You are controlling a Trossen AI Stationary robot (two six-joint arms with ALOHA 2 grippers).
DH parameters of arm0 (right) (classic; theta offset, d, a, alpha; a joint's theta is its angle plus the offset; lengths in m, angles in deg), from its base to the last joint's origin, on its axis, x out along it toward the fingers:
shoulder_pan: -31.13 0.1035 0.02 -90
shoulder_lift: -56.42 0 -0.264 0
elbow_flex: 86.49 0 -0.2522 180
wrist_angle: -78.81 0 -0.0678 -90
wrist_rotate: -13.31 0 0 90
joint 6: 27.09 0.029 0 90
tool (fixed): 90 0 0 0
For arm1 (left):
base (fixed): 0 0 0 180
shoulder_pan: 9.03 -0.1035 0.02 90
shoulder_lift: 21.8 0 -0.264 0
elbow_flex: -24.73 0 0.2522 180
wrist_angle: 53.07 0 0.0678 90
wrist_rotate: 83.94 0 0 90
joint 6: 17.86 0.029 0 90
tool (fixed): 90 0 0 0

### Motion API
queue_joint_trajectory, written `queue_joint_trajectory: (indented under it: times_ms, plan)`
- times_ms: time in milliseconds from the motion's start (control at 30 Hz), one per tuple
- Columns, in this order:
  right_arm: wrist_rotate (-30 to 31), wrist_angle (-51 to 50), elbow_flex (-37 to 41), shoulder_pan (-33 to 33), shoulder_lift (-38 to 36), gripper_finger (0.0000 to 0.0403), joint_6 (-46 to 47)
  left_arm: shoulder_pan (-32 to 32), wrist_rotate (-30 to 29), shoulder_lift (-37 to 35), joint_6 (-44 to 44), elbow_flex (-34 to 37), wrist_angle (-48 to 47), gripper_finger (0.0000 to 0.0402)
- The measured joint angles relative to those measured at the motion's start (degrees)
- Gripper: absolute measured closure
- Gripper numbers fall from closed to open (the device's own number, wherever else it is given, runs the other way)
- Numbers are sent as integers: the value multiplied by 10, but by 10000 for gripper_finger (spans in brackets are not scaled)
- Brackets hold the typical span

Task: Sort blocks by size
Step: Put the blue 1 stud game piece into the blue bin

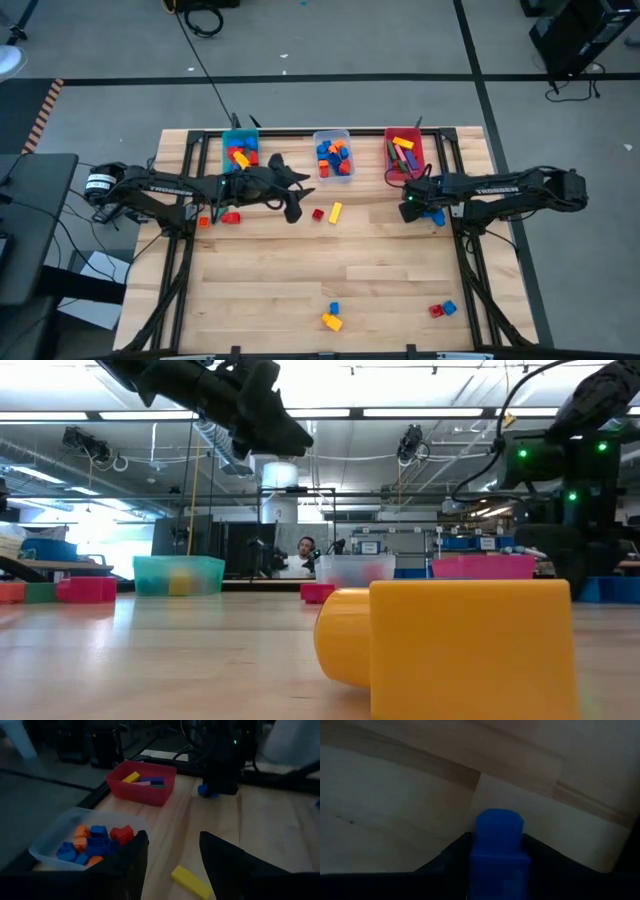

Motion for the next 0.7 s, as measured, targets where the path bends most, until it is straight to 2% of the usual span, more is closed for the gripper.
queue_joint_trajectory:
  times_ms: [167,300,400,567,700]
  plan:
    - [12,-32,-27,9,-12,256,-25,0,0,0,-91,0,0,215]
    - [19,-42,-78,32,-41,256,-29,0,11,0,-163,0,12,215]
    - [20,-33,-127,55,-62,256,-30,0,34,0,-182,0,33,215]
    - [34,17,-198,90,-85,256,-33,10,53,0,-178,0,79,215]
    - [40,89,-236,108,-89,256,-48,49,13,0,-98,0,98,215]
